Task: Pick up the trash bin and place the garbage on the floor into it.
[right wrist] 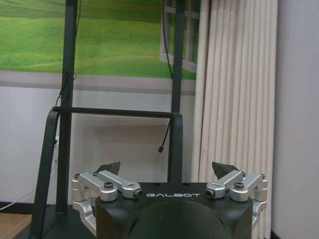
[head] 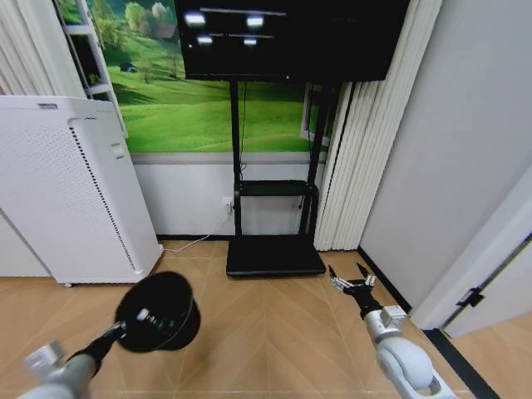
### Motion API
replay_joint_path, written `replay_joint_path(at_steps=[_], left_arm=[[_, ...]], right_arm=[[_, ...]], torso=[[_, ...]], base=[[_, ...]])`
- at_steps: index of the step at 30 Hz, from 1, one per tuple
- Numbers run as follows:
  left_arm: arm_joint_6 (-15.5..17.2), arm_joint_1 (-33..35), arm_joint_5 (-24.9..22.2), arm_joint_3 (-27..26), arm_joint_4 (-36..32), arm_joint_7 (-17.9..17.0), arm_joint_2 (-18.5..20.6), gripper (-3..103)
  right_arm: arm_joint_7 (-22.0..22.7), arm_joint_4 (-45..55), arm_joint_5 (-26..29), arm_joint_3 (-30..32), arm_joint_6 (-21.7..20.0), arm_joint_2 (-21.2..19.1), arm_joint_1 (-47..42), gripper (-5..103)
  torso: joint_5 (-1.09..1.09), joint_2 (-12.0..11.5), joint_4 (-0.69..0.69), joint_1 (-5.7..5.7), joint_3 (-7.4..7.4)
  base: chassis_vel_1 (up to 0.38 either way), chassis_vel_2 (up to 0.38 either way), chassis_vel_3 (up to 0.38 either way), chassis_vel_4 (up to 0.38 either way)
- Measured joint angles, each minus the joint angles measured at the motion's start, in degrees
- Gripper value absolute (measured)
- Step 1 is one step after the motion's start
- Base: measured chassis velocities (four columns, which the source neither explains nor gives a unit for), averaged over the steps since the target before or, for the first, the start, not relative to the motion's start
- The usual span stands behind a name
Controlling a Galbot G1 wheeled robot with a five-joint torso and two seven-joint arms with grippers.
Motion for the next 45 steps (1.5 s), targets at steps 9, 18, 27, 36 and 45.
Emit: replay_joint_path(at_steps=[9, 18, 27, 36, 45], left_arm=[[0.98, 6.88, -2.7, -7.01, 7.03, 3.41, -3.29, 4], [1.08, 4.27, 0.82, -4.97, 11.52, 5.3, -2.62, 4], [1.66, 1.73, 2.62, -2.28, 13.87, 4.88, -2.41, 4], [0.88, -0.15, 3.74, -1.96, 21.0, 7.13, -0.98, 4], [0.18, -4.8, 6.74, 2.63, 27.35, 9.07, -0.06, 4]], right_arm=[[-0.11, 0.75, -2.14, -2.07, 0.81, 1.02, -0.35, 100], [-0.18, 0.45, -2.16, -2.38, 1.13, 0.23, -0.08, 100], [-0.29, -0.26, -1.69, -2.37, 1.6, 0.17, 0.25, 100], [-0.26, -0.97, -1.73, -2.12, 2.03, 1.18, -0.61, 100], [-0.23, -0.46, -1.75, -1.87, 2.73, 1.0, -2.41, 100]], torso=[[-0.01, 0.0, 0.02, 0.0, 0.01], [-0.05, 0.0, -0.01, 0.01, 0.02], [-0.07, -0.01, 0.01, 0.02, 0.02], [0.03, -0.01, 0.02, 0.01, 0.01], [-0.03, -0.01, 0.0, 0.02, 0.02]], base=[[0.015, 0.014, -0.011, -0.013], [0.158, 0.158, -0.161, -0.162], [0.241, 0.254, -0.255, -0.245], [0.086, 0.066, -0.063, -0.06], [-0.034, -0.026, 0.026, 0.024]])
